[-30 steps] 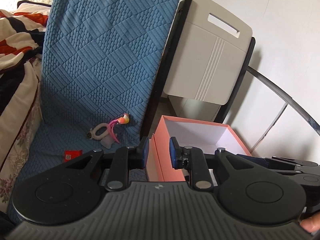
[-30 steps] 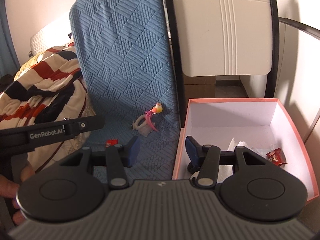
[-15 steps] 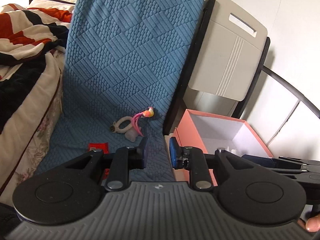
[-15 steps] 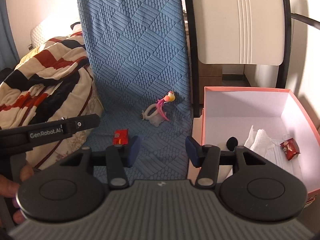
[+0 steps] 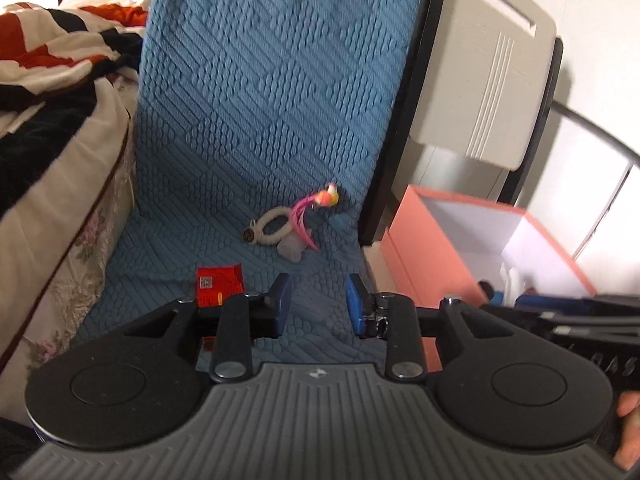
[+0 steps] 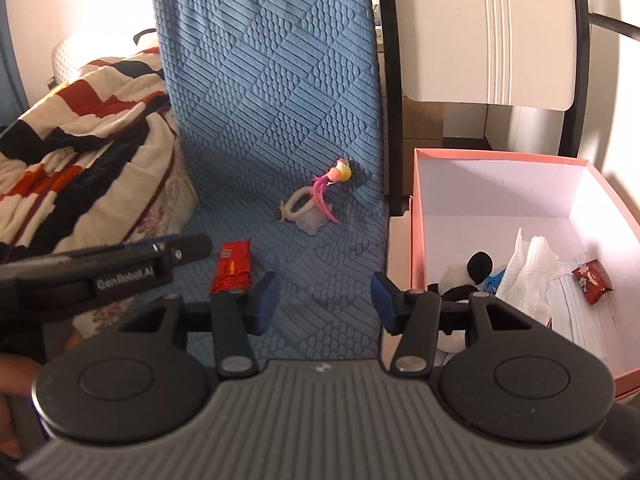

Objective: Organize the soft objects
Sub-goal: 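Move both open tools back over the seat cushion, then lower the left tool onto the red tea packet while the right tool reaches the bird toy, then close the left tool on the red tea packet while the right tool grasps the bird toy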

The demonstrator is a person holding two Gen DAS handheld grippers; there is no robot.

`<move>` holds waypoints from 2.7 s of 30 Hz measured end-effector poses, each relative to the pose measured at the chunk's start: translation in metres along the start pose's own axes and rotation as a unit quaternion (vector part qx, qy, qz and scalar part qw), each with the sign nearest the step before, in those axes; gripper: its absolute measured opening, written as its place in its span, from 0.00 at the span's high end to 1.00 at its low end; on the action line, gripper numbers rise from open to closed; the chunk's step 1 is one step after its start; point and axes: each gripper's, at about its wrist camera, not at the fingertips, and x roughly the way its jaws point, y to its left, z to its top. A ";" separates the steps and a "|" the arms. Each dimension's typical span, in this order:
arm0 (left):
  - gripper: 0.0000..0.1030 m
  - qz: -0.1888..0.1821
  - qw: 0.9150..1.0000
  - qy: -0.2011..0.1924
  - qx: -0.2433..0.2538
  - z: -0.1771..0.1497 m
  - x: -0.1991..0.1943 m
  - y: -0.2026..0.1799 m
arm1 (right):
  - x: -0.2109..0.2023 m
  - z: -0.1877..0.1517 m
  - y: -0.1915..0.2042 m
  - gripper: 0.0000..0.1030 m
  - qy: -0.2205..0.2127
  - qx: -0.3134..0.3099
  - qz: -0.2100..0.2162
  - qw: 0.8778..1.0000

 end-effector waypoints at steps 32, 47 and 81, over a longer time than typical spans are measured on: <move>0.46 0.081 0.995 0.060 -0.026 -0.003 0.142 0.047 | 0.124 0.054 -0.001 0.49 -0.032 -0.041 0.026 0.998; 0.40 0.085 0.991 0.097 -0.046 -0.006 0.173 0.057 | 0.212 0.099 -0.031 0.44 -0.002 0.008 0.031 0.999; 0.40 0.150 0.977 0.143 -0.041 -0.015 0.171 0.059 | 0.271 0.109 -0.046 0.66 0.026 0.033 0.038 0.998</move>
